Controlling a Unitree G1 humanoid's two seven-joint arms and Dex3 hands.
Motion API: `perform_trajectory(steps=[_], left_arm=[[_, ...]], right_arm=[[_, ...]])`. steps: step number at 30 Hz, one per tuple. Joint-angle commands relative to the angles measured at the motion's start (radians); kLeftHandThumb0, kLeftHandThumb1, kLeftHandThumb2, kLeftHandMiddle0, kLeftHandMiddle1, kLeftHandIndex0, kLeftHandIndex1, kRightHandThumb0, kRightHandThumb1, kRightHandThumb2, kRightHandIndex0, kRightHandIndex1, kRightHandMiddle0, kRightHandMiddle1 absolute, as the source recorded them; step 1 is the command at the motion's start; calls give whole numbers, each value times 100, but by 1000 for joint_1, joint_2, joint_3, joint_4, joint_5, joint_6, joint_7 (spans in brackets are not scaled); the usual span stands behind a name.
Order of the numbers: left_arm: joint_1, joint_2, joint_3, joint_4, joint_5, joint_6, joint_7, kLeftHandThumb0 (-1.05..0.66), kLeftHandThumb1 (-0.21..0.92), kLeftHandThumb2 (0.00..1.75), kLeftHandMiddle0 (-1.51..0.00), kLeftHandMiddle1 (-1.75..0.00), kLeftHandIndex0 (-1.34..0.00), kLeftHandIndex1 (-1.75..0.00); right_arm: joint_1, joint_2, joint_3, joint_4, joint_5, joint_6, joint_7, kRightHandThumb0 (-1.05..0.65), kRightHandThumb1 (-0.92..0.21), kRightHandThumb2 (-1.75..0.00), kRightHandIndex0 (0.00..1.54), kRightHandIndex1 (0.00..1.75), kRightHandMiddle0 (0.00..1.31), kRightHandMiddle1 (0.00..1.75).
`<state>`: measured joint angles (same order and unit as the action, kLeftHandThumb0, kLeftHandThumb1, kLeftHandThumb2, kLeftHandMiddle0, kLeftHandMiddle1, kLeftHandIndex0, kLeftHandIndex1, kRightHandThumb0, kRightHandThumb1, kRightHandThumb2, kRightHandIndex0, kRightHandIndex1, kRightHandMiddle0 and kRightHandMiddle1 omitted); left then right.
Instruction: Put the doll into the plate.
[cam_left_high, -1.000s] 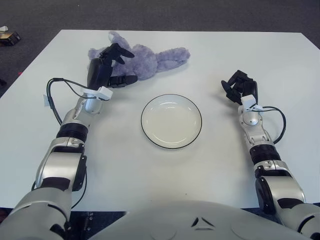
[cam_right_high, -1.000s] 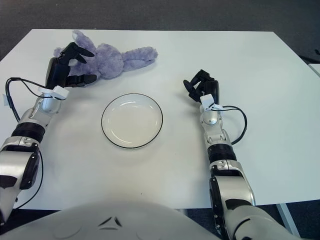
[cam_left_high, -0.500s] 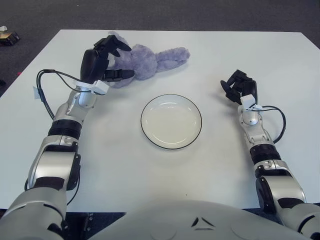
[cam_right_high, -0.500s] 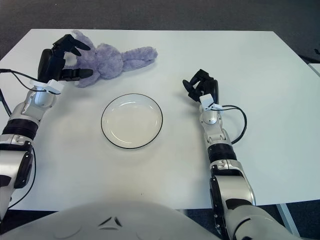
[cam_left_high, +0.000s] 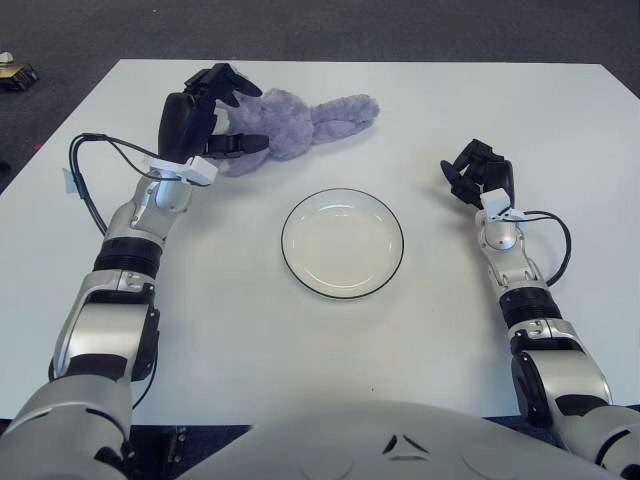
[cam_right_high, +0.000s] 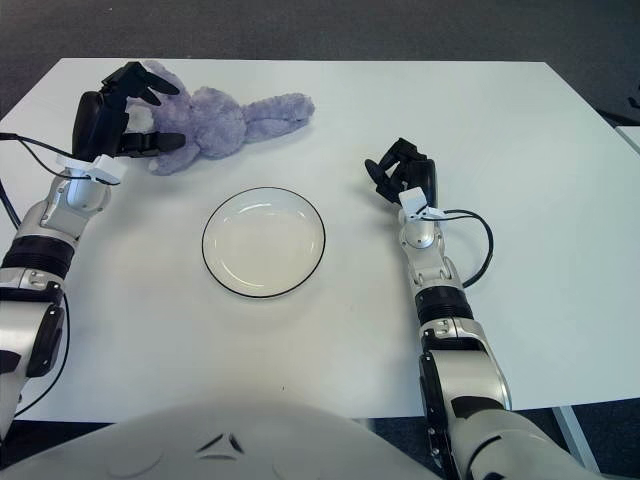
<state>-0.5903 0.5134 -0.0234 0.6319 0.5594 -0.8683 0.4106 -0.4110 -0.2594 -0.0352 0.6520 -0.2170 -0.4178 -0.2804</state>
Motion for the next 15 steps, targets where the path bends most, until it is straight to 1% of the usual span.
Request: perform_trajectory(steps=[1,7,10,11,12,13,14,15], left_arm=[[16,21,3,-30,17,19,16,-1,92,24,-51,-139,-41,-134],[14,39,-1,-46,45,39,30,-1,92,28,-46,-142,-37,-140],[7,62,-6,-51,81,49,46,-1,92,30,-43,-144,-36,-142],[6,76,-10,-56,103,54,52,-13,92,30,-41,-126,-39,-145],[4,86,-13,-59,119,59,57,-22,92,29,-41,-110,-40,-146],[4,100,-17,-66,140,65,61,-24,92,29,-41,-104,-41,-147],[5,108,-20,-70,153,70,64,-32,92,26,-41,-93,-39,-135],[4,113,-23,-71,161,73,68,-41,92,21,-42,-82,-40,-110]], right_arm=[[54,9,9,45,-2,-3,13,-40,-92,-45,93,175,77,175],[55,10,7,46,3,-6,24,-40,-92,-46,93,175,76,175],[56,10,5,46,6,-7,29,-40,-92,-46,93,175,76,175],[56,9,4,46,7,-7,32,-40,-92,-46,93,175,76,175],[56,9,3,47,8,-7,35,-40,-92,-46,93,175,76,175],[55,8,3,48,9,-7,38,-40,-92,-46,93,175,76,175],[55,8,2,49,10,-8,39,-40,-92,-46,93,175,76,175],[55,7,2,50,10,-8,41,-40,-92,-46,93,175,76,175]])
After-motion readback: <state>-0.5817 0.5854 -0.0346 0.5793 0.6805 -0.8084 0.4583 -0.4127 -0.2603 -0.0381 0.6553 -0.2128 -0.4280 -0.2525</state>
